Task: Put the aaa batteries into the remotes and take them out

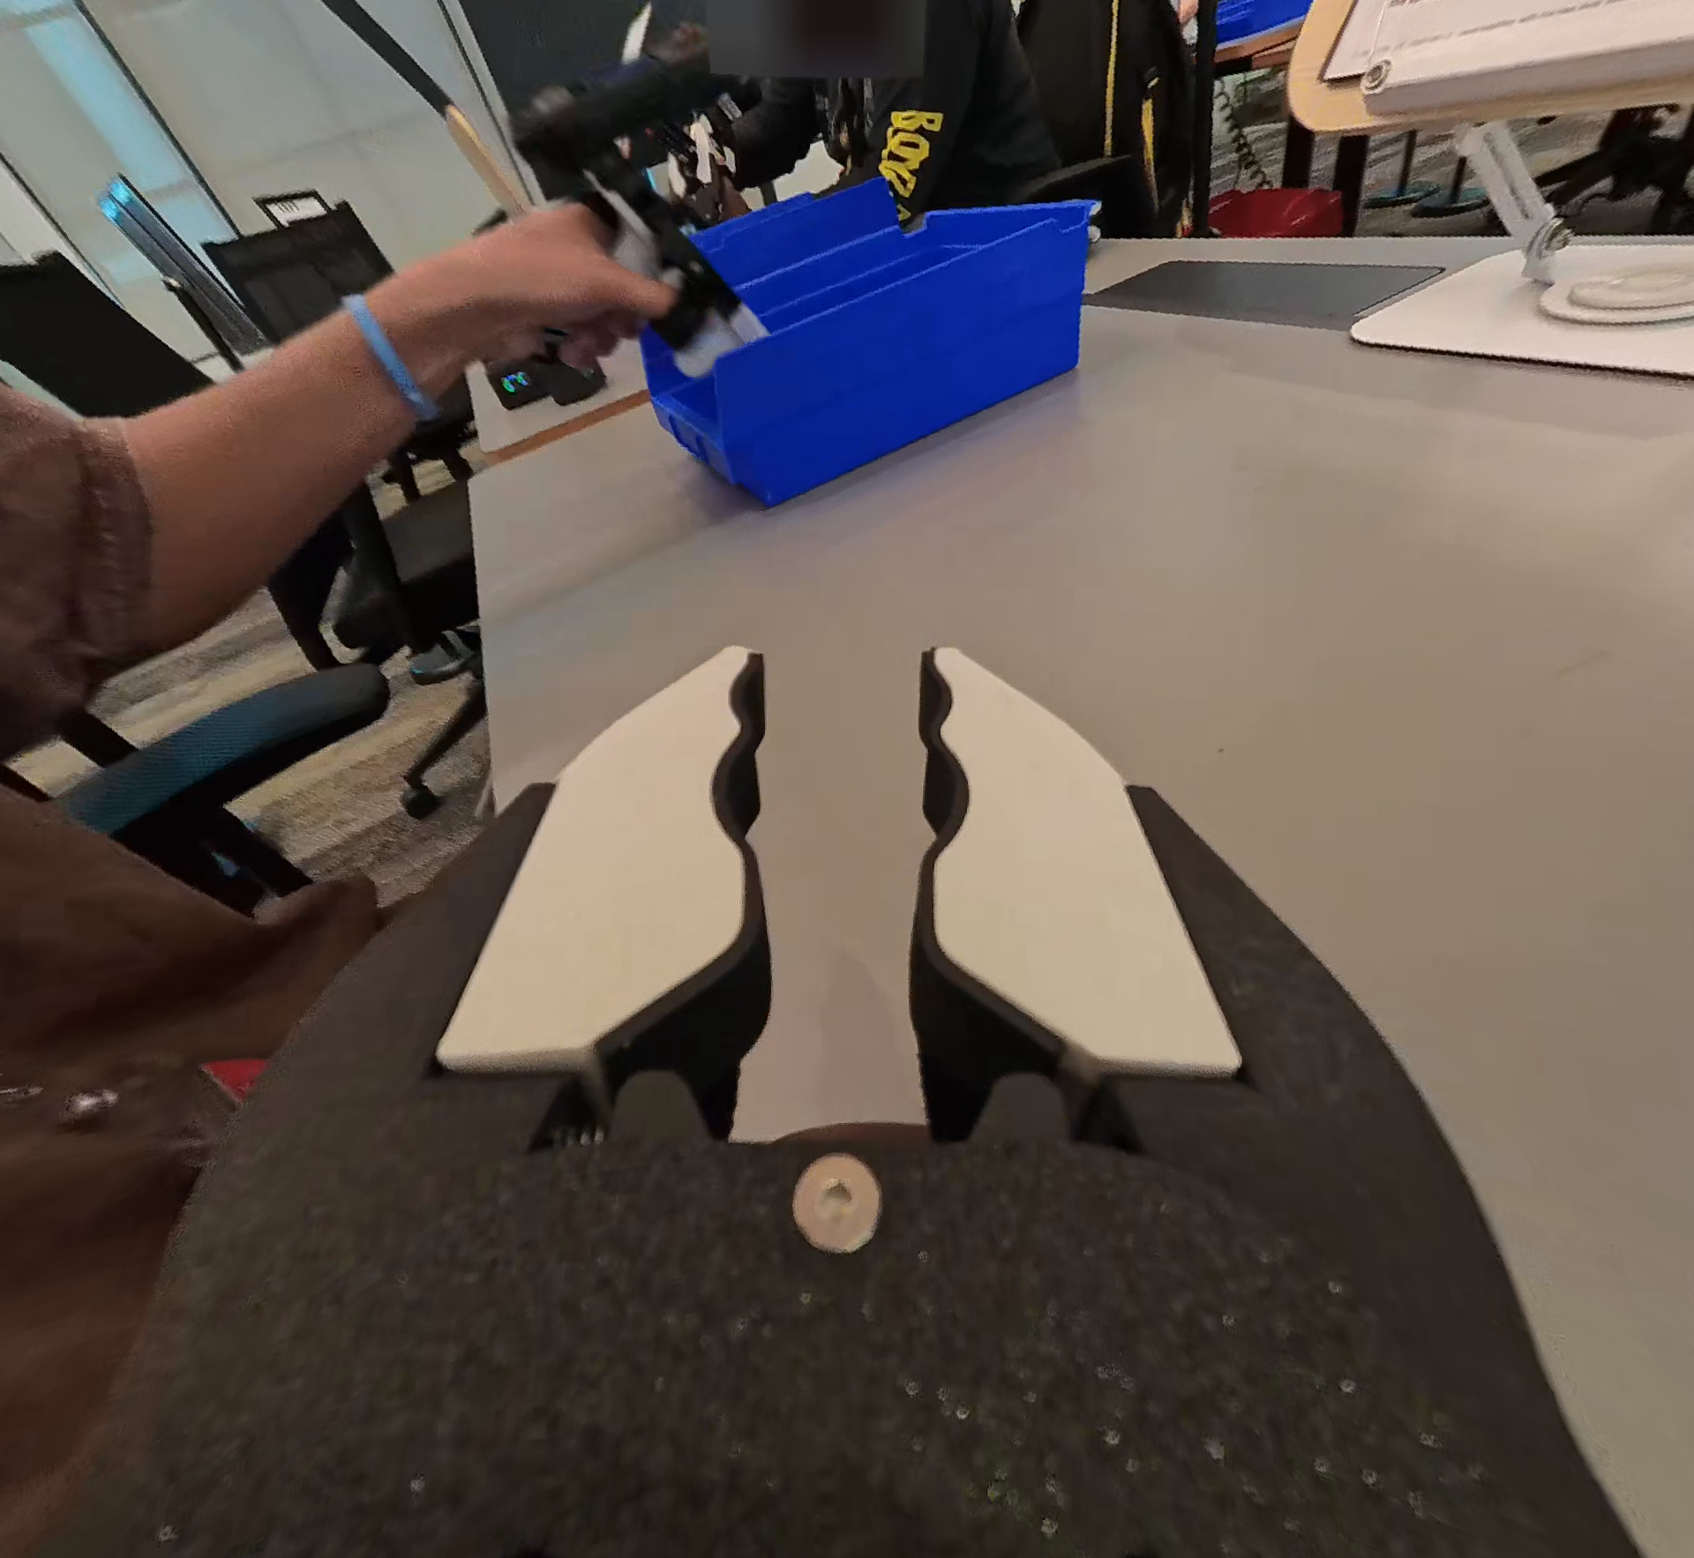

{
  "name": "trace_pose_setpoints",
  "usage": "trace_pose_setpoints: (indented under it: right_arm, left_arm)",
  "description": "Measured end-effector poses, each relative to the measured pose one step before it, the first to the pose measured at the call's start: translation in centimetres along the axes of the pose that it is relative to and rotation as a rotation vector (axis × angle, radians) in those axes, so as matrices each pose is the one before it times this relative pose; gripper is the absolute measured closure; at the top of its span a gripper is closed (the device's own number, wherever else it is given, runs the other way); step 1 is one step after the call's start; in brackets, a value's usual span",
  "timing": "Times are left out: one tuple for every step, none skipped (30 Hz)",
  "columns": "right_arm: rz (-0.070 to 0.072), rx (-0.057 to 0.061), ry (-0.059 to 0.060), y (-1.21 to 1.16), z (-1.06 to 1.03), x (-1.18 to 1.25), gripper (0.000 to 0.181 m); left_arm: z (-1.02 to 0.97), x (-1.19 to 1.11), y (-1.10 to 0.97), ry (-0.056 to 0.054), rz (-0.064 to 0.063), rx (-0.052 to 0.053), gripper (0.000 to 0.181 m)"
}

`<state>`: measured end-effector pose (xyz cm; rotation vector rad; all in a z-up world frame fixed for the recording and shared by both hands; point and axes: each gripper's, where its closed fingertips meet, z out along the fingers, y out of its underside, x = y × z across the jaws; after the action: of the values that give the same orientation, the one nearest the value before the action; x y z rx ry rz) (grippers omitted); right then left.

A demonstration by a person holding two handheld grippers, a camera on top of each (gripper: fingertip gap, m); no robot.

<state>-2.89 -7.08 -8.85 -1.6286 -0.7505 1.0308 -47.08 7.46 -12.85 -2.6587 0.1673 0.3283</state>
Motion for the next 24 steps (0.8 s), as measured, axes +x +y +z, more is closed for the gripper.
trace_pose_setpoints:
  right_arm:
    - [0.0137,0.0039,-0.0086,-0.049,-0.048,0.003,0.150]
    - [0.0085,0.0050,-0.0050,-0.057,-0.058,0.027,0.150]
    - [0.0044,0.0032,-0.0011,-0.061,-0.070,0.086,0.150]
    - [0.0020,0.0016,0.0000,-0.020,-0.066,0.082,0.150]
    - [0.0016,-0.0005,-0.0013,0.020,-0.061,0.086,0.150]
    - [0.0027,-0.0043,-0.0002,0.080,-0.056,0.115,0.150]
    - [0.0026,-0.0045,0.0001,0.089,-0.034,0.122,0.150]
    - [0.0028,-0.0020,0.0001,0.048,-0.048,0.123,0.150]
    - [0.0042,0.0000,0.0006,0.032,-0.033,0.122,0.150]
    - [0.0071,0.0005,-0.0001,0.024,-0.025,0.126,0.150]
    - [0.0104,0.0002,-0.0044,0.040,0.001,0.062,0.150]
    - [0.0124,-0.0004,-0.0073,0.048,0.023,0.021,0.150]
    - [0.0135,-0.0016,-0.0087,0.066,0.026,-0.020,0.150]
    - [0.0125,-0.0012,-0.0093,0.052,0.041,-0.065,0.150]
    - [0.0093,0.0015,-0.0080,-0.003,0.036,-0.080,0.150]
    - [0.0063,0.0037,-0.0072,-0.036,0.044,-0.093,0.150]
    - [0.0047,0.0028,-0.0059,-0.027,0.060,-0.089,0.150]
    - [0.0043,-0.0015,-0.0031,0.047,0.071,-0.024,0.150]
    - [0.0033,-0.0059,-0.0019,0.107,0.076,-0.016,0.150]
    - [0.0010,-0.0068,-0.0015,0.122,0.077,-0.030,0.150]
    - [-0.0010,-0.0067,0.0004,0.103,0.055,-0.024,0.150]
    - [-0.0029,-0.0049,0.0035,0.062,0.036,0.000,0.150]
    - [-0.0041,-0.0028,0.0022,0.037,0.029,-0.034,0.150]
    - [-0.0033,-0.0027,0.0012,0.030,0.034,-0.044,0.150]
  left_arm:
    - [1.263,-0.328,-0.056,-0.0192,-0.0035,-0.0421,0.101]
    - [1.105,-0.283,-0.066,-0.0215,0.0006,-0.0394,0.101]
    - [0.916,-0.263,-0.111,-0.0188,-0.0037,-0.0290,0.101]
    - [0.748,-0.196,-0.040,-0.0117,-0.0114,-0.0276,0.101]
    - [0.635,-0.045,-0.012,-0.0012,-0.0123,-0.0232,0.101]
    - [0.571,-0.030,0.011,-0.0005,-0.0136,-0.0169,0.101]
    - [0.535,0.053,0.057,0.0034,-0.0142,-0.0153,0.100]
    - [0.483,0.131,0.081,0.0093,-0.0100,-0.0109,0.101]
    - [0.340,0.118,-0.013,0.0166,-0.0147,0.0011,0.103]
    - [0.104,-0.050,-0.187,0.0145,-0.0212,0.0181,0.103]
    - [0.066,-0.030,-0.038,0.0131,-0.0093,0.0090,0.100]
    - [-0.044,0.326,-0.022,0.0311,0.0008,0.0080,0.094]
    - [-0.126,0.610,0.024,0.0462,0.0005,0.0024,0.083]
    - [-0.105,0.497,0.109,0.0306,0.0070,-0.0019,0.078]
    - [-0.113,0.506,0.192,0.0177,0.0240,-0.0054,0.075]
    - [-0.207,0.577,0.145,0.0173,0.0260,0.0023,0.076]
    - [-0.295,0.415,0.034,0.0122,0.0159,0.0126,0.086]
    - [-0.291,0.351,0.000,0.0172,0.0111,0.0149,0.096]
    - [-0.262,-0.055,-0.027,0.0042,-0.0015,0.0130,0.109]
    - [-0.083,-0.552,-0.002,-0.0213,-0.0138,0.0071,0.111]
    - [0.166,-0.092,0.037,0.0049,-0.0124,0.0004,0.108]
    - [0.375,-0.173,0.283,-0.0052,-0.0126,-0.0223,0.101]
    - [0.508,-0.269,0.460,-0.0158,-0.0092,-0.0380,0.099]
    - [0.295,0.007,-0.005,0.0085,-0.0233,-0.0067,0.099]
